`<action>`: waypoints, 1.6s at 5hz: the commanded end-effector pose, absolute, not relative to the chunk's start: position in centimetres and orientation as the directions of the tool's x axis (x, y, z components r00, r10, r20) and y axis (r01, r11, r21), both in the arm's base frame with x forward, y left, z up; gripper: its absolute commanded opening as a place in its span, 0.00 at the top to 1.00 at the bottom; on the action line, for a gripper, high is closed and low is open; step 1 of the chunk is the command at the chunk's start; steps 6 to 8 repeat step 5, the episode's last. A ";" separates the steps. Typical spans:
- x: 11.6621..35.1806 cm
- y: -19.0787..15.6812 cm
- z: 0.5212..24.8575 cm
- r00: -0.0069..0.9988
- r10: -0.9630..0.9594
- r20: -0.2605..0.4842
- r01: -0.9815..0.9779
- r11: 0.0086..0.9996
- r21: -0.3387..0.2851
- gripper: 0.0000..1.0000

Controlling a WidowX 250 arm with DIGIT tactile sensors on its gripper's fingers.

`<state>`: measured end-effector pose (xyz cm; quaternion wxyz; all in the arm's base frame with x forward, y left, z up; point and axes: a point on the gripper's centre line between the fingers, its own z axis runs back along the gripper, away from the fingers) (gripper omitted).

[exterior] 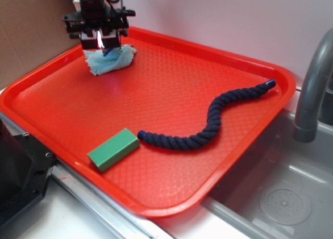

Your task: Grab the silver keys.

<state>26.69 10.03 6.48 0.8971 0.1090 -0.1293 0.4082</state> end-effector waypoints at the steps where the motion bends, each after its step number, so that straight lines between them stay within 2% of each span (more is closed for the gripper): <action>1: 24.5 5.5 16.8 0.849 0.497 0.177 -0.494 0.867 -0.065 1.00; 2: 21.6 1.5 20.6 0.955 0.289 0.070 -0.276 0.949 -0.155 1.00; 3: 18.7 -1.6 23.1 0.969 0.230 0.092 -0.205 0.954 -0.219 1.00; 4: 17.3 -2.6 23.4 0.961 0.255 0.102 -0.230 0.950 -0.211 1.00; 5: 17.5 -2.1 22.7 0.963 0.254 0.086 -0.236 0.955 -0.178 1.00; 8: 17.5 -2.1 22.7 0.963 0.254 0.086 -0.236 0.955 -0.178 1.00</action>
